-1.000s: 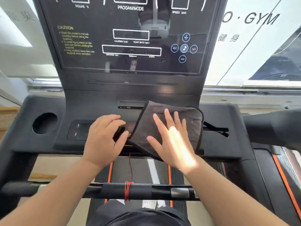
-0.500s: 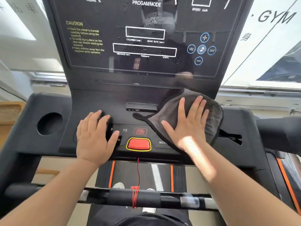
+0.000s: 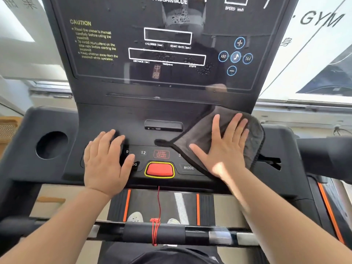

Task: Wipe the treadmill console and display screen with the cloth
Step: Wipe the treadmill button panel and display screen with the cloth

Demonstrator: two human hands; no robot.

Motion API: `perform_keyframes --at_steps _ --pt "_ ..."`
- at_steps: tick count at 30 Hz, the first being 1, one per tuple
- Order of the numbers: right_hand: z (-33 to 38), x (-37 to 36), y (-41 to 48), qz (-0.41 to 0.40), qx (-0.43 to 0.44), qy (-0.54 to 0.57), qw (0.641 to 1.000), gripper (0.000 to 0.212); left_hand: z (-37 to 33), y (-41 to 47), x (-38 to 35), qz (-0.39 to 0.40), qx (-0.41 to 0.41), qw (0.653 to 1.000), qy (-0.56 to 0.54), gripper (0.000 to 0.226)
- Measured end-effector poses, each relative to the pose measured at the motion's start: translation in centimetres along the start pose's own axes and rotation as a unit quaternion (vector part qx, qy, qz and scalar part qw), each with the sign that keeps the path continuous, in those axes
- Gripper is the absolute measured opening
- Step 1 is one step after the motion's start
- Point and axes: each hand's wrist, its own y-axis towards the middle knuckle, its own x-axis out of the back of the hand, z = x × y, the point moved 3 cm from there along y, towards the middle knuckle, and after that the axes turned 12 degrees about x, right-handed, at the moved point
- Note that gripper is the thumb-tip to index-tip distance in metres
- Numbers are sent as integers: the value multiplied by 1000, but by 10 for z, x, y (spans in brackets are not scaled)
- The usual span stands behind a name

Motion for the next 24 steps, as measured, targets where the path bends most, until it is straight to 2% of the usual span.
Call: perform_keyframes --at_steps 2,6,8,10,13,17,19,22,24 --pt "20 -1 10 -16 9 -3 1000 104 0 0 0 0 1 1000 0 61" --pt "34 -7 -18 0 201 -27 979 77 0 1 0 -5 -5 1000 -3 61" --pt "20 -11 -45 -6 240 -20 971 72 0 1 -1 -10 -7 1000 -7 61" --pt "-6 -14 -61 7 200 -28 979 81 1 1 -1 -16 -10 1000 -11 60" --pt "-33 -7 -44 33 82 -39 995 105 1 0 -1 -24 -16 1000 -11 60" --pt "-3 4 3 -9 -16 0 1000 117 1 1 -1 -20 -16 1000 -12 60" --pt "23 3 13 -18 8 5 1000 115 1 1 -1 -20 -17 1000 -10 60" --pt "51 -4 5 3 132 -17 991 101 2 1 -2 -19 -16 1000 -9 60" --pt "51 -7 -9 5 177 -13 984 95 1 0 -2 -17 -17 1000 -10 60"
